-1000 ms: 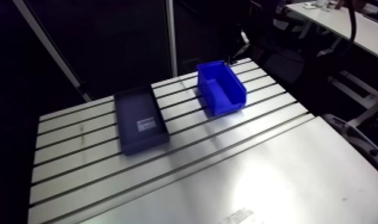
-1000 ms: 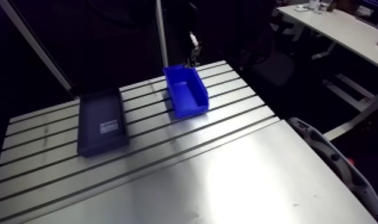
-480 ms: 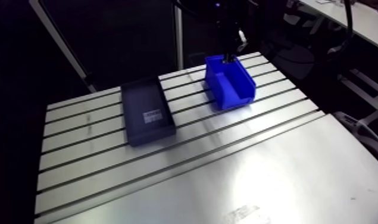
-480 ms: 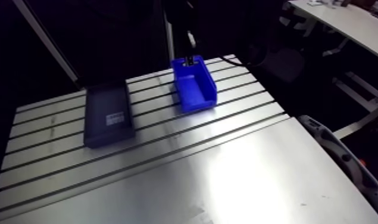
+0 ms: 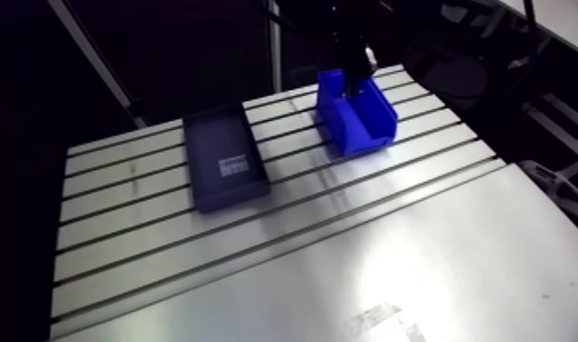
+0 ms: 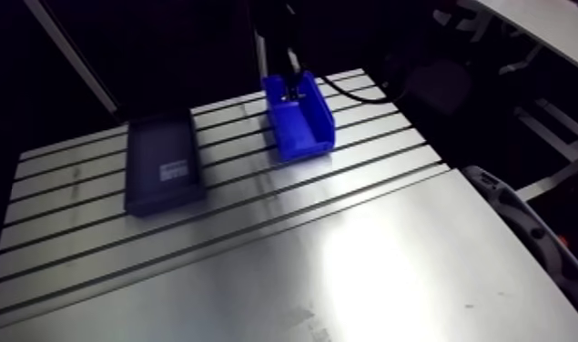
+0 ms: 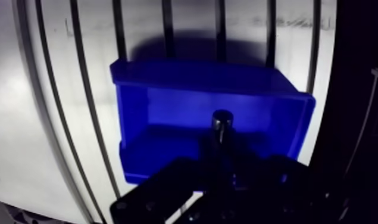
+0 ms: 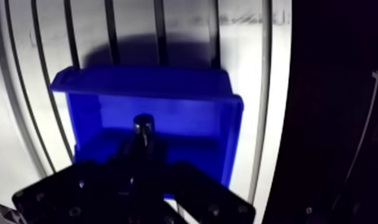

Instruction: Pick up the M10 bolt from the tray and put it into the blue bin.

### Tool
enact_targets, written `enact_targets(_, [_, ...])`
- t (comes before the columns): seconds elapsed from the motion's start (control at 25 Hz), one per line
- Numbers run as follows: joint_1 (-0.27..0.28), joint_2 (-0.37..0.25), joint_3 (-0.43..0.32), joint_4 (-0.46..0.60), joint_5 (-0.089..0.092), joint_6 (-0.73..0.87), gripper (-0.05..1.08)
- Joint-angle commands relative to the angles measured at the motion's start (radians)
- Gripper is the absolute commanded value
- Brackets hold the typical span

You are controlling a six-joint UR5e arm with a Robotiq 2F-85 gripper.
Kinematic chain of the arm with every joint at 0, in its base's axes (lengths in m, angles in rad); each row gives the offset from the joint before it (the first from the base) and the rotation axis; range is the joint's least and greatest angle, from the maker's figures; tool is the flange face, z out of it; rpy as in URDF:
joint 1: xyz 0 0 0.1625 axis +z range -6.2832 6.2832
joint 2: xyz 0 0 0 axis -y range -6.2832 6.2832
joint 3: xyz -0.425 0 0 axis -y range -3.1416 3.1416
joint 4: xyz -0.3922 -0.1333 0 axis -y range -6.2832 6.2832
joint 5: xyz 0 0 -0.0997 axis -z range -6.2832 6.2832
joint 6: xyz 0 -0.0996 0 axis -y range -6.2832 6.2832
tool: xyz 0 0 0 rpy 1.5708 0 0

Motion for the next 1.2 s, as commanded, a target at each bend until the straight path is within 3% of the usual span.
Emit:
enact_targets(0.04, [0.0,0.028,0.004,-0.007,-0.002,0.01,1.05])
enact_targets(0.68, [0.002,0.074,0.007,-0.018,-0.008,0.018,1.04])
enact_targets(0.96, [0.0,0.083,0.005,-0.016,-0.008,0.018,0.97])
enact_targets(1.08, [0.0,0.081,0.005,-0.016,-0.008,0.018,0.75])
enact_targets(1.12, [0.0,0.083,0.005,-0.016,-0.01,0.018,0.59])
enact_targets(1.2, [0.0,0.08,0.005,-0.018,-0.01,0.016,0.39])
